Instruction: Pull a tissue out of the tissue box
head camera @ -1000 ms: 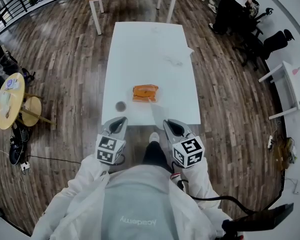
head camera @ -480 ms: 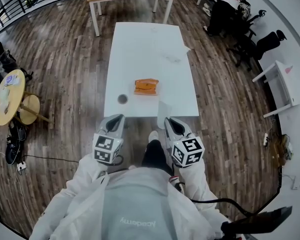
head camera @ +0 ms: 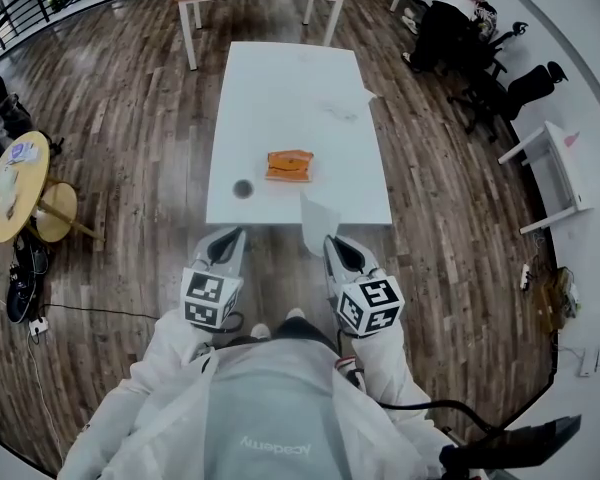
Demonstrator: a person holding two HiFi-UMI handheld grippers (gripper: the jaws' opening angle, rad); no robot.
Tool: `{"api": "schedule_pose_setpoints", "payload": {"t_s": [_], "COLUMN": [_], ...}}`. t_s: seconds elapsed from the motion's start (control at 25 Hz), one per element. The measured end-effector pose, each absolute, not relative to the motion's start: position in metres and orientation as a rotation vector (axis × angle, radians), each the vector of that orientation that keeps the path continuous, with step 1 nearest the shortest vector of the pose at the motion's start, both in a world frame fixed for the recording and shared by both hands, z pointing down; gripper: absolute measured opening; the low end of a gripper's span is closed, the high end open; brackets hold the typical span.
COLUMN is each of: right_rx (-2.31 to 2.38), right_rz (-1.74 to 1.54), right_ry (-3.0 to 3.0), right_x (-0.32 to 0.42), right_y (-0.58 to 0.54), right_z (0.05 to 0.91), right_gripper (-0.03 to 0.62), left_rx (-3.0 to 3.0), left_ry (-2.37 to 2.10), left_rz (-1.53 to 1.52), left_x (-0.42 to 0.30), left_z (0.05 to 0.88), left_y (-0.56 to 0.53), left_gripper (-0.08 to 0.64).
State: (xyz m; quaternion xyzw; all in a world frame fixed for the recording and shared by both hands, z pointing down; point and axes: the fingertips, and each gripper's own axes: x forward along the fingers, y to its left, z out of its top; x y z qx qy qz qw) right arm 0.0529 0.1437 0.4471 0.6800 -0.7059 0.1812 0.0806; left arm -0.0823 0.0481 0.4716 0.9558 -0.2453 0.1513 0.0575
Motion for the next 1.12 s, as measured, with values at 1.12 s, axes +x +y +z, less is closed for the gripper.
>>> {"api": "schedule_pose_setpoints", "payload": {"t_s": [1.12], "right_rx": [2.035], "right_rz": [0.46], "right_ry": [-2.177], "right_x": [0.07], "right_y": [0.179], "right_z": [0.436], "right_gripper": [0.0], "left_rx": [2.923], "left_ry": [-0.858], "left_rz": [0.494], "left_x": [-0.066], "left_z": [0.448], "left_y": [0.09], "left_gripper": [0.0]}}
